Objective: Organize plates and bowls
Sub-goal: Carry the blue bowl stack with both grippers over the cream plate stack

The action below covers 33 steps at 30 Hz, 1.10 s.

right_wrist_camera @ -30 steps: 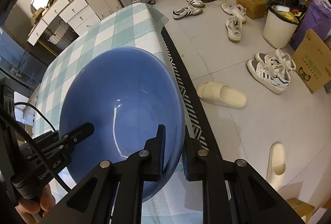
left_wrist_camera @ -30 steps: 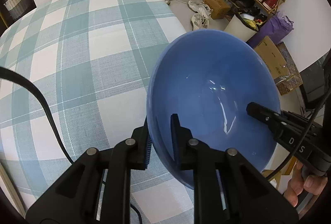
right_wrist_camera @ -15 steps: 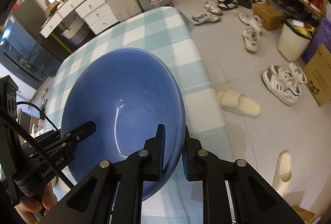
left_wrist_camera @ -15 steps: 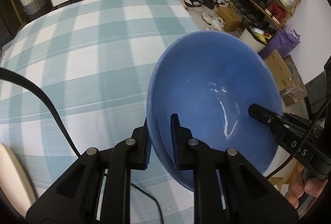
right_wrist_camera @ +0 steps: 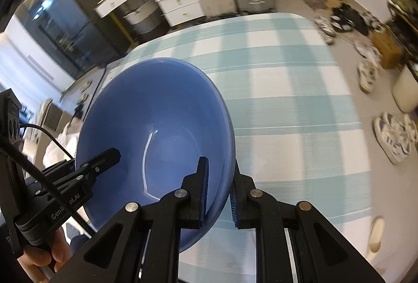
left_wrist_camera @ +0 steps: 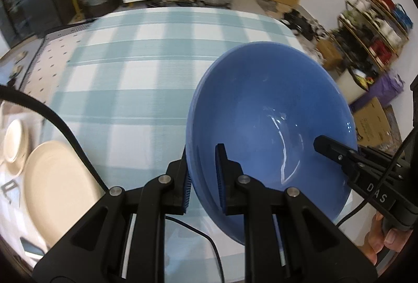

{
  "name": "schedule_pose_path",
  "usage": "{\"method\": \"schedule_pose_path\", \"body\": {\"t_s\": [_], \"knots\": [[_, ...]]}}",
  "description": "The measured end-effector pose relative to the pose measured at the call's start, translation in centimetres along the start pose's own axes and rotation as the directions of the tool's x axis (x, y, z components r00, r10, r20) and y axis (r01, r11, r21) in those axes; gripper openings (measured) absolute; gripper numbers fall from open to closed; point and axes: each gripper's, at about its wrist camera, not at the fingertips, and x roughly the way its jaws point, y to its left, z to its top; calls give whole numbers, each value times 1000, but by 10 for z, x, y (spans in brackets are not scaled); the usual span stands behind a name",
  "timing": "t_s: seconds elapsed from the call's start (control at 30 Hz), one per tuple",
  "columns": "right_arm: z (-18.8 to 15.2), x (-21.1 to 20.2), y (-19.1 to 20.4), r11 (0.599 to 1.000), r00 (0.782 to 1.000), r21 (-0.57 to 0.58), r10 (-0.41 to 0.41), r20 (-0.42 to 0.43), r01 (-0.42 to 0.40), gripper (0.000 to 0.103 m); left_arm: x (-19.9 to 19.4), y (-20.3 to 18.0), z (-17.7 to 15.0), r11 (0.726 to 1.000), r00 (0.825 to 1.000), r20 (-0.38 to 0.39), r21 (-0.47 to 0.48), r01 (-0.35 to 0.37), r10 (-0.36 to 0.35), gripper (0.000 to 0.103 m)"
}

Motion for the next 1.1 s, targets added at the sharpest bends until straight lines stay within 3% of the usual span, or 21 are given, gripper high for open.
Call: {"method": "schedule_pose_path", "body": {"t_s": [0.23,0.67,1.1], "knots": [[-16,9,72,992,998,-108,58,-25,-61,14,-36,77,-39,992,996,30,-95,-83,86,14],[-45,22,198,954,992,-275,105,-73,-121,14,-89,202,-103,956,983,46,-246,-159,175,14],[-47,67,270,934,983,-320,120,-138,-159,14,-100,298,-128,928,976,13,-312,-203,218,14]]}}
